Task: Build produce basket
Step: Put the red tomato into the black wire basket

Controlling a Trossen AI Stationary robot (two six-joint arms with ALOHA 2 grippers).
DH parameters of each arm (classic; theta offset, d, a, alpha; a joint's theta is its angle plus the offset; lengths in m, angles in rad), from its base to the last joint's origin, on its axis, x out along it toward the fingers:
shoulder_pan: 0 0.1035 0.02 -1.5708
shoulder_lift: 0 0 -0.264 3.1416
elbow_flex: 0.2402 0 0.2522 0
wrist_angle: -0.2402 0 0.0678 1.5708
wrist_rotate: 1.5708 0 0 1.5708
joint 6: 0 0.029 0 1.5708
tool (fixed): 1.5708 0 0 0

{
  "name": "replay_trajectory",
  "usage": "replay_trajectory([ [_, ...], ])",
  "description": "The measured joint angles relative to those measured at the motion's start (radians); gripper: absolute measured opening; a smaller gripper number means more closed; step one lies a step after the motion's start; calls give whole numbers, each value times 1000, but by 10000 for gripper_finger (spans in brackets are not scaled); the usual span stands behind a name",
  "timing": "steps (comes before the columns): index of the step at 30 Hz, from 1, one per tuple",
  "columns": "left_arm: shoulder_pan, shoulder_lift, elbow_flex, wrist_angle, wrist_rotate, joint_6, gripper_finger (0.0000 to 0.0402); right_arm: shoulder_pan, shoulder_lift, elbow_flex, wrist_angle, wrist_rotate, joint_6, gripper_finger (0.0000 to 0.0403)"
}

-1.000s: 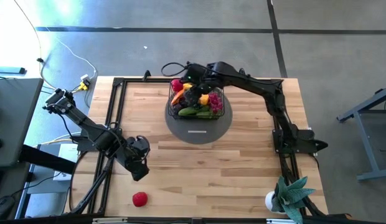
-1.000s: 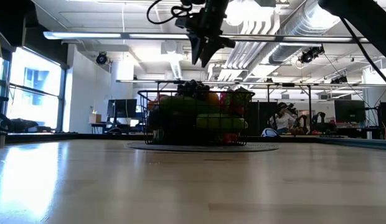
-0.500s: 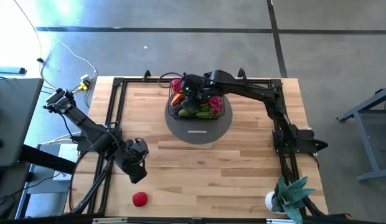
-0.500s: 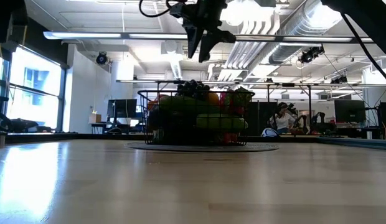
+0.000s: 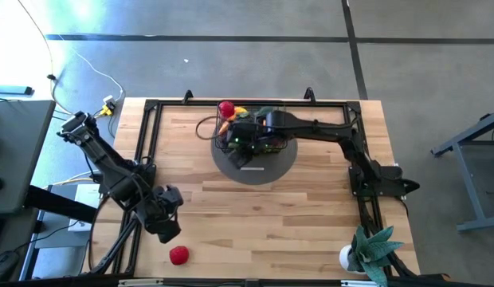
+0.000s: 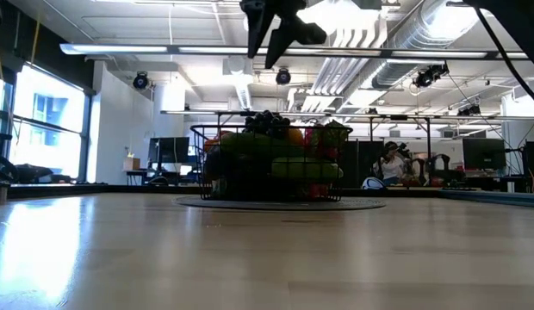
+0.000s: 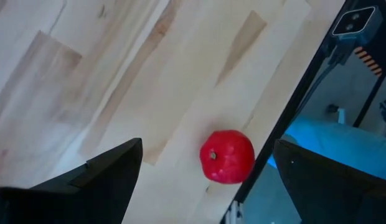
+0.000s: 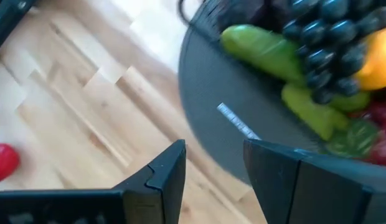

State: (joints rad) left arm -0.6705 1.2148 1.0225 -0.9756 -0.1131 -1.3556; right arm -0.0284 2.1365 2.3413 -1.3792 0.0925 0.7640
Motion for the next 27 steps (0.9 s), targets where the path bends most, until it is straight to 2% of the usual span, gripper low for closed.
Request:
replay_trajectory([
  [6, -51, 0, 0, 26, 4, -158, 353, 54, 0, 0, 0, -2, 22, 145],
  [9, -82, 0, 0, 81, -5, -186, 353, 71, 0, 0, 0, -5, 22, 145],
  [17, -134, 2, 0, 120, -32, -363, 353, 82, 1, 0, 3, -5, 22, 145],
  [27, -171, 165, 0, 152, -29, -389, 353, 82, 1, 0, 8, -3, 21, 145],
])
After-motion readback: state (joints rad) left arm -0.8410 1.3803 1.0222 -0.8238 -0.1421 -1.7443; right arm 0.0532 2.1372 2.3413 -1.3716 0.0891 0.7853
